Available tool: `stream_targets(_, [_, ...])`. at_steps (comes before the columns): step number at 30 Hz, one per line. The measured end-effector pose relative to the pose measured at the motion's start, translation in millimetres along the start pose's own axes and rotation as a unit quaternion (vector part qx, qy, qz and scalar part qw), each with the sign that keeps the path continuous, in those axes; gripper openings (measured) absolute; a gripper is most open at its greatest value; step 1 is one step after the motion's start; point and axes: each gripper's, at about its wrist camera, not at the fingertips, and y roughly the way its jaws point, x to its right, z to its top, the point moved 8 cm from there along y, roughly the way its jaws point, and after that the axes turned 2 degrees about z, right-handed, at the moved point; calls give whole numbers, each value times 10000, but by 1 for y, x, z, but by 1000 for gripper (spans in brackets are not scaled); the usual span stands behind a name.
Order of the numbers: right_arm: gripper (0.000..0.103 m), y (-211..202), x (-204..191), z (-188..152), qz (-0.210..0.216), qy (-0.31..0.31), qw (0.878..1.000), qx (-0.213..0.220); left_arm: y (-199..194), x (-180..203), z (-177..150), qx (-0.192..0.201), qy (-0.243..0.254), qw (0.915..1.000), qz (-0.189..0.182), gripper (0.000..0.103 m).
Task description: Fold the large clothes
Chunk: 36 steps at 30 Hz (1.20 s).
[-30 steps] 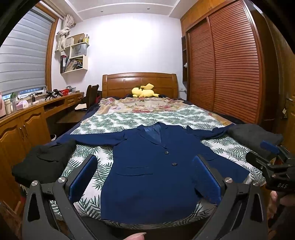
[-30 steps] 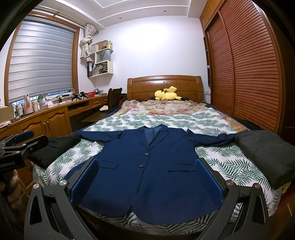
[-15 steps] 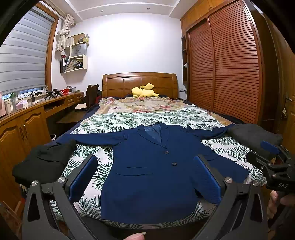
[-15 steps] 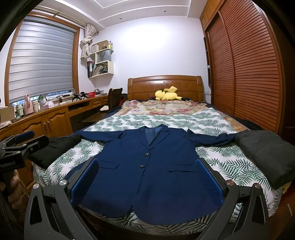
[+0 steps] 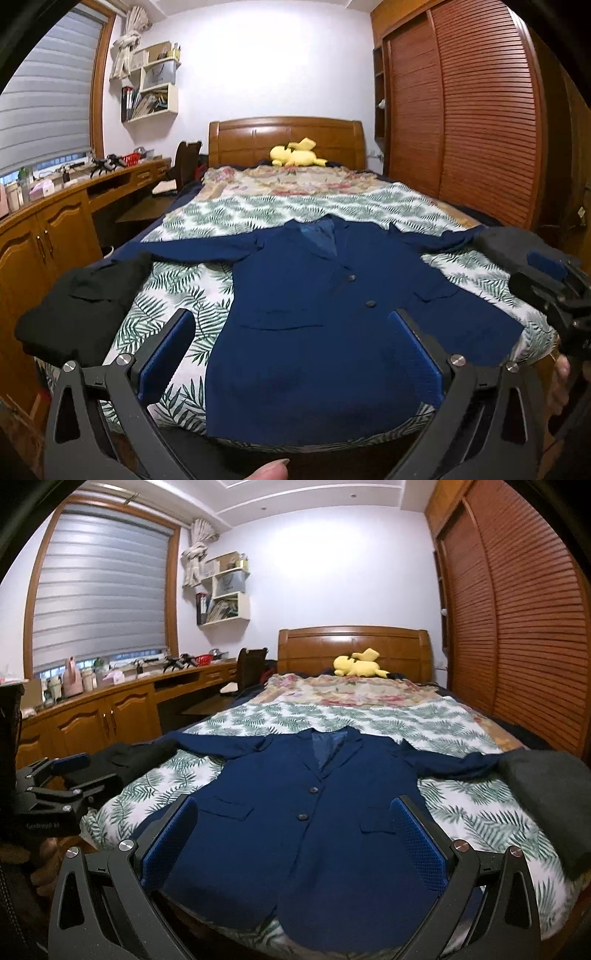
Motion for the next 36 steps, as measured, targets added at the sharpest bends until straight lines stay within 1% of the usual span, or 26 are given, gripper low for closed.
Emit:
stream_targets(1, [103, 8, 0, 0, 22, -32, 10000, -40, 5, -3, -2, -80, -23, 10000, 0, 103])
stream_targets(7, [103, 46, 8, -6, 91, -141, 9996, -215, 20, -18, -14, -243, -145, 9996, 34, 103])
stream_targets(12, [103, 82, 17, -5, 205, -136, 9991, -357, 39, -30, -21, -403, -131, 9990, 167, 103])
stream_targets(14, [103, 96, 16, -1, 319, -194, 9987, -360, 48, -33, -24, -532, -76, 9983, 212, 103])
stream_targets(18, [103, 130, 14, 10, 557, -230, 9974, -401, 63, -37, -28, -650, 198, 9971, 329, 103])
stream_targets(19, [103, 139, 14, 14, 646, -224, 9968, -405, 67, -38, -29, -669, 218, 9970, 336, 103])
stream_targets(21, [103, 156, 16, 20, 682, -291, 9965, -398, 75, -41, -30, -724, 229, 9965, 346, 103])
stream_targets(23, [103, 177, 18, 21, 659, -423, 9955, -532, 86, -46, -32, -796, 239, 9957, 403, 103])
stream_targets(25, [103, 193, 20, 17, 741, -484, 9937, -690, 99, -50, -34, -893, 274, 9944, 487, 103])
stream_targets(28, [103, 206, 34, 2, 847, -469, 9907, -959, 118, -58, -35, -1060, 321, 9922, 580, 103])
stream_targets(31, [103, 214, 49, -8, 986, -329, 9864, -1270, 137, -68, -26, -1236, 342, 9897, 643, 103])
stream_targets(36, [103, 218, 62, -7, 1064, -159, 9832, -1477, 163, -85, 6, -1209, 289, 9904, 606, 103])
